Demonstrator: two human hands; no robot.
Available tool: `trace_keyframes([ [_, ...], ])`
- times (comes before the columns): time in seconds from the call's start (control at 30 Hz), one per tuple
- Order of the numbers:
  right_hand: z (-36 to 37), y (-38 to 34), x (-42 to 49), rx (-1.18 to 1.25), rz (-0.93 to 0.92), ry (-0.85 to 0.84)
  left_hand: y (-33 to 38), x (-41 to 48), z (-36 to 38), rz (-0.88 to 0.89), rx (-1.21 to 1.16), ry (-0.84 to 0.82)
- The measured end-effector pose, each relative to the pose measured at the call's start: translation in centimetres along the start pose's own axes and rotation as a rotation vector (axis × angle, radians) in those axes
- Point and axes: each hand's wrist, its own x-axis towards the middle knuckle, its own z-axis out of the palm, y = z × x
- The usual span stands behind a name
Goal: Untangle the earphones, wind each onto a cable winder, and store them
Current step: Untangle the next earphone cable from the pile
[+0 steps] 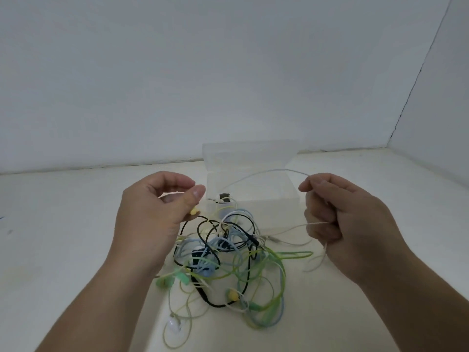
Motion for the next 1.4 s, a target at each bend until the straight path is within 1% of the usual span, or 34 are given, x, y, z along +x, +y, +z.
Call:
trace_keyframes([
  [0.07,0.3,-0.4,-0.3,0.089,0.013,-0.074,0.0,-0.4,0.4,0.016,0.063,0.008],
  [0.13,0.3,-0.8,-0.6,0.166,0.011,-0.107,0.1,-0.5,0.5,0.022,0.118,0.009],
  [0.23,0.1,-1.2,-0.6,0.253,-0.007,-0.111,-0.5,-0.4,0.2,0.078,0.415,0.069],
  [0.3,0.0,-1.4,-0.6,0.272,-0.012,-0.114,-0.3,-0.6,0.3,0.140,0.506,0.053],
  [0.33,0.1,-1.5,-0.6,0.273,-0.011,-0.124,-0.2,-0.6,0.2,0.172,0.481,-0.009],
  [0.37,0.2,-1.5,-0.6,0.274,-0.009,-0.139,0.0,-0.7,0.1,0.184,0.429,-0.114],
  [0.4,0.3,-1.5,-0.7,0.276,-0.009,-0.161,0.2,-1.0,0.3,0.172,0.387,-0.260],
  [0.43,0.4,-1.6,-0.8,0.281,-0.008,-0.190,0.3,-1.4,0.6,0.158,0.400,-0.408],
  [0.47,0.4,-1.6,-0.9,0.290,-0.007,-0.225,0.1,-1.8,0.9,0.167,0.488,-0.519],
  [0.5,0.4,-1.6,-0.9,0.303,-0.007,-0.264,-0.3,-2.1,1.3,0.202,0.601,-0.572],
  [0.53,0.3,-1.6,-0.9,0.321,-0.007,-0.303,-0.6,-2.3,1.6,0.243,0.692,-0.572],
  [0.57,0.1,-1.6,-0.9,0.344,-0.007,-0.347,-0.8,-2.4,2.0,0.268,0.729,-0.543],
  [0.67,-0.5,-1.5,-0.6,0.457,-0.009,-0.524,-1.0,-1.9,2.1,0.254,0.683,-0.404],
  [0.73,-0.9,-1.4,-0.5,0.456,-0.027,-0.534,-1.2,-1.3,1.5,0.268,0.628,-0.257],
  [0.8,-1.0,-1.3,-0.5,0.393,-0.045,-0.482,-1.1,-1.0,1.0,0.354,0.550,-0.077],
  [0.87,-0.9,-1.1,-0.5,0.271,-0.045,-0.397,-0.6,-1.2,0.8,0.443,0.436,0.092],
  [0.9,-0.9,-0.9,-0.4,0.151,-0.049,-0.335,-0.4,-1.4,0.8,0.455,0.389,0.142],
  [0.93,-0.8,-0.8,-0.4,-0.024,-0.064,-0.280,-0.2,-1.4,0.8,0.448,0.359,0.152],
  [1.0,-0.2,-0.5,-0.6,-0.435,-0.101,-0.225,-0.3,-1.3,0.8,0.384,0.375,0.073],
  [1.03,-0.1,-0.4,-0.7,-0.594,-0.108,-0.213,-0.5,-1.2,0.8,0.349,0.419,0.009],
  [1.1,0.2,0.0,-0.9,-0.760,-0.106,-0.176,-0.6,-0.8,0.5,0.274,0.483,-0.098],
  [1.17,0.3,0.1,-1.0,-0.797,-0.061,-0.178,-0.6,-0.6,0.3,0.151,0.526,-0.203],
  [1.23,0.4,0.0,-1.0,-0.754,-0.026,-0.203,-0.6,-0.5,0.1,0.081,0.610,-0.311],
  [1.3,0.5,0.0,-0.9,-0.719,0.005,-0.227,-0.7,-0.5,0.0,0.081,0.675,-0.387],
  [1.4,0.7,0.6,-0.9,-0.615,0.037,-0.245,-0.7,-0.7,0.1,0.093,0.685,-0.429],
])
